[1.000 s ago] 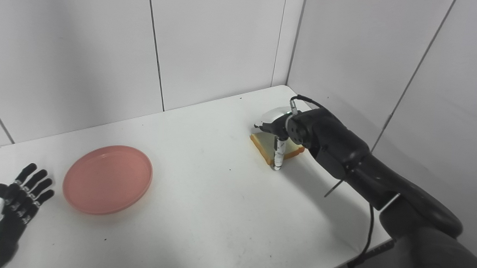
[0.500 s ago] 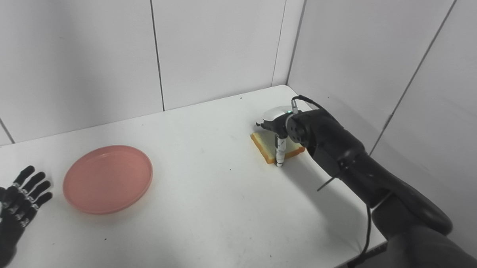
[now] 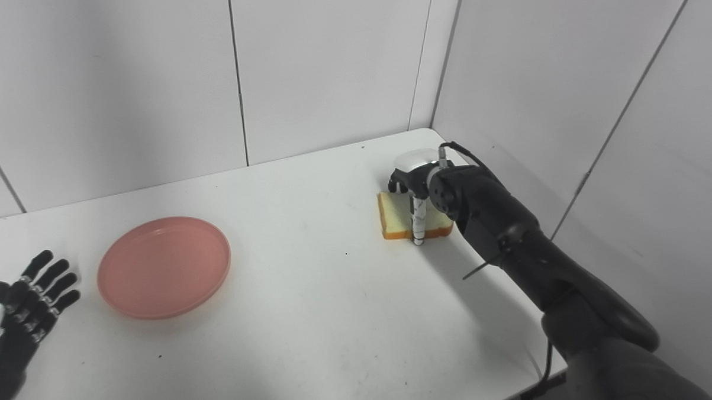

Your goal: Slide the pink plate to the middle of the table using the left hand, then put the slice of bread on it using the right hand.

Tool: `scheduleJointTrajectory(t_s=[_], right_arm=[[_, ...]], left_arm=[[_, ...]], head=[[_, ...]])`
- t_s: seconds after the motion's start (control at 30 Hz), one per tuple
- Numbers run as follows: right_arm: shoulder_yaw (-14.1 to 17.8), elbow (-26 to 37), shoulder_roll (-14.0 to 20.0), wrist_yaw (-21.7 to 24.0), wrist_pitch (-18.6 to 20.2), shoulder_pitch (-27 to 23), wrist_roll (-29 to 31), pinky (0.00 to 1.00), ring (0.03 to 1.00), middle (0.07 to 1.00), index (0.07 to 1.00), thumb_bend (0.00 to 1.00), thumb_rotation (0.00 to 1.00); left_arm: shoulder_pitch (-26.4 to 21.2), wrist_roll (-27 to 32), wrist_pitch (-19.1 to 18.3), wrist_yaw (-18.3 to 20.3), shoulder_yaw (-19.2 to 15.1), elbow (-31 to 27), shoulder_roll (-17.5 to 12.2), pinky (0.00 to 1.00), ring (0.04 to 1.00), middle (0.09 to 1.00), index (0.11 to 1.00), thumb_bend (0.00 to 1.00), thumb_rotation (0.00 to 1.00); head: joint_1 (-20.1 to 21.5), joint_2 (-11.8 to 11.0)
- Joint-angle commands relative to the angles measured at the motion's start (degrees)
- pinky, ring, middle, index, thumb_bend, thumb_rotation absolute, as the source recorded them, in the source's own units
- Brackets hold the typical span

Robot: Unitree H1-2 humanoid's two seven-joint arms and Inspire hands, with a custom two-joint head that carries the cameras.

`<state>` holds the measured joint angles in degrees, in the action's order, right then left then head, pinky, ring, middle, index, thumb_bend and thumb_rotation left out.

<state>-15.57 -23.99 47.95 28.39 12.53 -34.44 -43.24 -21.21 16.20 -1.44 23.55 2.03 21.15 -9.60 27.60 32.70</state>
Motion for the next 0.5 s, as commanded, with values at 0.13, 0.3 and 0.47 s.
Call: scheduleJointTrajectory(t_s=[0.13, 0.3, 0.47], right_arm=[[-0.23, -2.07, -0.39, -2.98, -3.63, -1.2, 2.27, 0.42, 0.422, 0.494, 0.502, 0.52, 0.0], [0.06, -1.49, -0.57, -3.7, -4.07, -1.17, 3.41, 0.39, 0.409, 0.49, 0.518, 0.52, 0.0], [0.57, 2.29, -0.59, -4.38, -2.82, -0.38, 3.14, 0.44, 0.416, 0.491, 0.505, 0.52, 0.0]], left_arm=[[2.23, -1.67, -4.8, -0.55, 1.0, 2.18, -0.49, 0.95, 0.959, 0.968, 0.959, 0.89, 0.88], [2.16, -2.16, -4.45, -0.66, 1.28, 2.45, -0.48, 0.95, 0.961, 0.972, 0.965, 0.89, 0.89], [2.12, -2.62, -4.75, -1.38, 1.38, 2.25, -0.11, 0.94, 0.959, 0.969, 0.962, 0.88, 0.89]], head=[[-0.66, -0.55], [-0.82, -0.71], [-1.08, -1.31]])
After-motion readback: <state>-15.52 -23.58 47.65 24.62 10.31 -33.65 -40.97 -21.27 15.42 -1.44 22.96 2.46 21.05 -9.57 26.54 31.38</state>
